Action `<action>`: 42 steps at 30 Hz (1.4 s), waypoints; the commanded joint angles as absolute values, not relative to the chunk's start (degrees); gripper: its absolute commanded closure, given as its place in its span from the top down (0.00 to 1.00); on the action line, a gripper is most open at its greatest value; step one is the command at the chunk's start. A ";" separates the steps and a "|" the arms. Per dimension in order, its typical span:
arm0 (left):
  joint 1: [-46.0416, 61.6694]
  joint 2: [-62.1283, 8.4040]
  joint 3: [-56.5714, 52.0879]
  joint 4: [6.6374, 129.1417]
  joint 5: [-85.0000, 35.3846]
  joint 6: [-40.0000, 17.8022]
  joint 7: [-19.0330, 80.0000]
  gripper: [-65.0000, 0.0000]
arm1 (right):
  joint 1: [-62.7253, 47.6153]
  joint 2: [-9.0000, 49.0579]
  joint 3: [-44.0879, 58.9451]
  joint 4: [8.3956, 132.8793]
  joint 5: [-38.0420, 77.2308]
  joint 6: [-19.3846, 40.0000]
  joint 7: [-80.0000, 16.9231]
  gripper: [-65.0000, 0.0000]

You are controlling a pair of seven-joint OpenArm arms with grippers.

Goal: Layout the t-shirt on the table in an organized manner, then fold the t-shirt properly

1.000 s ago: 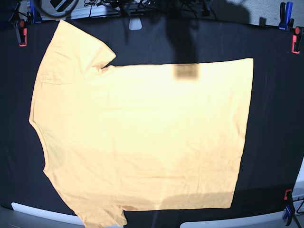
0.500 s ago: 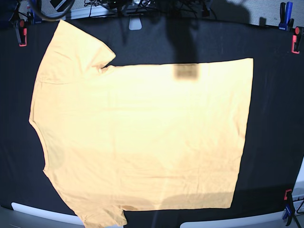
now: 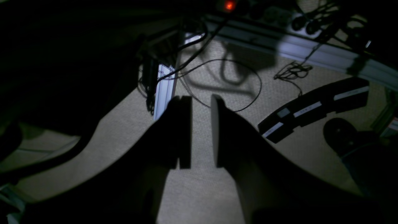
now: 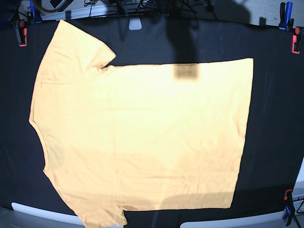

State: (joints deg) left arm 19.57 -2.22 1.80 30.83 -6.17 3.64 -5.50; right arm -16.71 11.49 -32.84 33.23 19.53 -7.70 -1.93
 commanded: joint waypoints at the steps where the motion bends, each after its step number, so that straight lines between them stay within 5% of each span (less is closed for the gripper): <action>1: 20.78 -2.52 1.87 31.99 -6.04 3.64 -5.52 0.28 | -17.85 12.27 -32.80 34.89 19.66 -7.44 -1.78 0.16; 12: 33.54 -4.75 1.93 50.17 -9.10 3.42 -2.13 0.28 | -29.23 19.00 -32.77 51.07 19.70 -8.40 -3.75 0.16; 27: 53.28 -15.09 1.91 82.19 -10.81 3.46 5.23 0.28 | -50.13 35.27 -32.51 87.88 19.20 -16.58 -4.60 0.16; 42: 59.70 -26.37 1.85 110.43 5.72 8.08 13.67 0.28 | -56.86 42.72 -31.77 111.42 -2.33 -27.77 -14.96 0.16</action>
State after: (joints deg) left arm 58.72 -26.00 1.91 109.56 5.37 7.51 14.44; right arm -56.10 42.15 -31.77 110.43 -2.02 -27.11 -15.86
